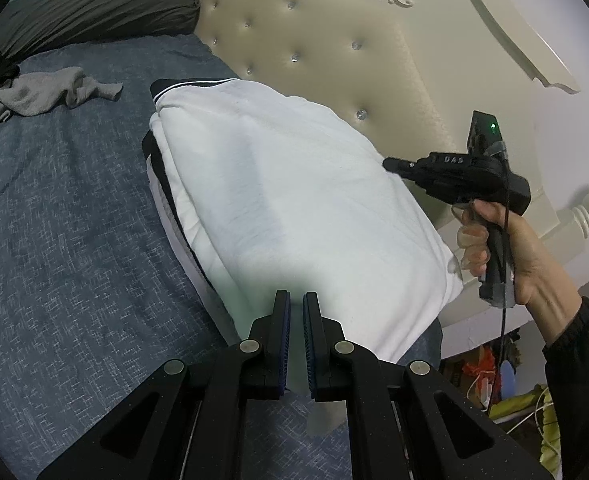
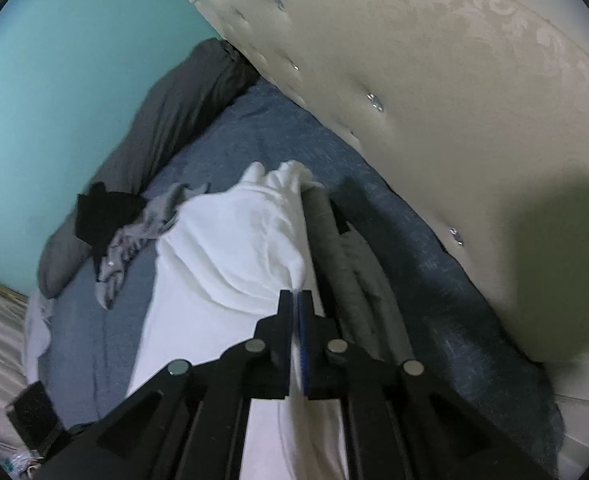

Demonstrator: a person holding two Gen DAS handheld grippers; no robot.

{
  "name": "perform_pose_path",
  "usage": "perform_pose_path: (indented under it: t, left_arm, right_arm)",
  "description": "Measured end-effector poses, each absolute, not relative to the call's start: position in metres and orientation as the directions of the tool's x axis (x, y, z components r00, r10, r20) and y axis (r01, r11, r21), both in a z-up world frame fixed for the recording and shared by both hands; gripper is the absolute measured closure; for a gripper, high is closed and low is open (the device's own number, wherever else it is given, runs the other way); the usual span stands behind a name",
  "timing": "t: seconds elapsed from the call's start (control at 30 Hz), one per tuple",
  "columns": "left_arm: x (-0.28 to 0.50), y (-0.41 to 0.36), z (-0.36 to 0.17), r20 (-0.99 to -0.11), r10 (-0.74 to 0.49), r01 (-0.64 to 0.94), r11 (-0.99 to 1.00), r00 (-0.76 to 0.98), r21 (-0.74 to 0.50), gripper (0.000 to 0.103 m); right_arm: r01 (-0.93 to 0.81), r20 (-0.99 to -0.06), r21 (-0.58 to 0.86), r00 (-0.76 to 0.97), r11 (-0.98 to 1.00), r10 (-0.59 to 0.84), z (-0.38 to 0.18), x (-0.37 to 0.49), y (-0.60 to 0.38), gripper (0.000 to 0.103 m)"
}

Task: Fold clothes

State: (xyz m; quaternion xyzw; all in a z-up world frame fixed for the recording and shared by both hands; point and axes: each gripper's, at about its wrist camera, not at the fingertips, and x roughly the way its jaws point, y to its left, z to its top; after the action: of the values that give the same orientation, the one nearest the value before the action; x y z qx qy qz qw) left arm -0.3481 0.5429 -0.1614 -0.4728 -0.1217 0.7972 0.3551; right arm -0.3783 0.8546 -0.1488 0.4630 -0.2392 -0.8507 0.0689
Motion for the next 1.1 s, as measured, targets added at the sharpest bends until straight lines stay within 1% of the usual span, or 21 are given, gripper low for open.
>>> perform_pose_path:
  t: [0.13, 0.17, 0.2, 0.23, 0.27, 0.5, 0.57, 0.6, 0.63, 0.73, 0.8, 0.87, 1.0, 1.1]
  left_arm:
    - [-0.348, 0.543, -0.161, -0.667, 0.682, -0.450, -0.718, -0.301, -0.531, 0.096]
    - [-0.348, 0.543, -0.161, -0.666, 0.682, -0.450, -0.718, -0.302, -0.531, 0.096]
    - [-0.347, 0.543, -0.161, -0.666, 0.681, -0.451, -0.718, -0.303, -0.530, 0.096]
    - [-0.347, 0.543, -0.161, -0.666, 0.682, -0.452, -0.718, -0.302, -0.530, 0.096]
    - [-0.347, 0.543, -0.161, -0.666, 0.682, -0.452, -0.718, -0.302, -0.529, 0.096]
    - [-0.347, 0.543, -0.161, -0.666, 0.683, -0.460, -0.715, -0.301, -0.526, 0.096]
    - [-0.347, 0.542, -0.161, -0.663, 0.685, -0.461, -0.713, -0.301, -0.528, 0.096]
    - [-0.347, 0.542, -0.161, -0.662, 0.686, -0.462, -0.712, -0.301, -0.529, 0.096]
    - [-0.346, 0.542, -0.161, -0.661, 0.687, -0.463, -0.711, -0.301, -0.529, 0.096]
    - [-0.346, 0.541, -0.162, -0.656, 0.692, -0.468, -0.706, -0.300, -0.531, 0.096]
    - [-0.345, 0.541, -0.163, -0.653, 0.696, -0.469, -0.703, -0.299, -0.534, 0.096]
    - [-0.345, 0.541, -0.163, -0.650, 0.698, -0.470, -0.701, -0.299, -0.536, 0.096]
    - [-0.345, 0.540, -0.164, -0.651, 0.696, -0.470, -0.703, -0.302, -0.533, 0.096]
    - [-0.345, 0.540, -0.165, -0.652, 0.697, -0.465, -0.703, -0.299, -0.538, 0.096]
  right_arm:
    - [-0.106, -0.722, 0.494, -0.603, -0.863, -0.339, -0.133, -0.380, 0.860, 0.098]
    - [-0.105, -0.713, 0.506, -0.609, -0.856, -0.347, -0.129, -0.382, 0.861, 0.095]
    - [-0.108, -0.718, 0.501, -0.605, -0.859, -0.343, -0.127, -0.385, 0.860, 0.092]
    - [-0.111, -0.724, 0.496, -0.601, -0.861, -0.339, -0.126, -0.389, 0.859, 0.081]
    - [-0.109, -0.732, 0.490, -0.591, -0.865, -0.340, -0.127, -0.394, 0.856, 0.073]
    - [-0.092, -0.784, 0.445, -0.520, -0.891, -0.338, -0.139, -0.425, 0.835, 0.072]
    - [-0.086, -0.797, 0.425, -0.507, -0.901, -0.328, -0.145, -0.430, 0.830, 0.074]
    - [-0.086, -0.800, 0.418, -0.506, -0.904, -0.322, -0.148, -0.432, 0.828, 0.078]
    - [-0.086, -0.800, 0.411, -0.511, -0.907, -0.314, -0.149, -0.433, 0.828, 0.095]
    - [-0.106, -0.800, 0.398, -0.526, -0.911, -0.288, -0.152, -0.434, 0.831, 0.101]
    - [-0.139, -0.801, 0.369, -0.549, -0.919, -0.239, -0.150, -0.433, 0.837, 0.101]
    - [-0.154, -0.793, 0.364, -0.569, -0.919, -0.219, -0.148, -0.431, 0.841, 0.101]
    - [-0.124, -0.782, 0.373, -0.576, -0.919, -0.240, -0.146, -0.432, 0.837, 0.101]
    - [-0.166, -0.771, 0.380, -0.600, -0.910, -0.212, -0.140, -0.426, 0.845, 0.100]
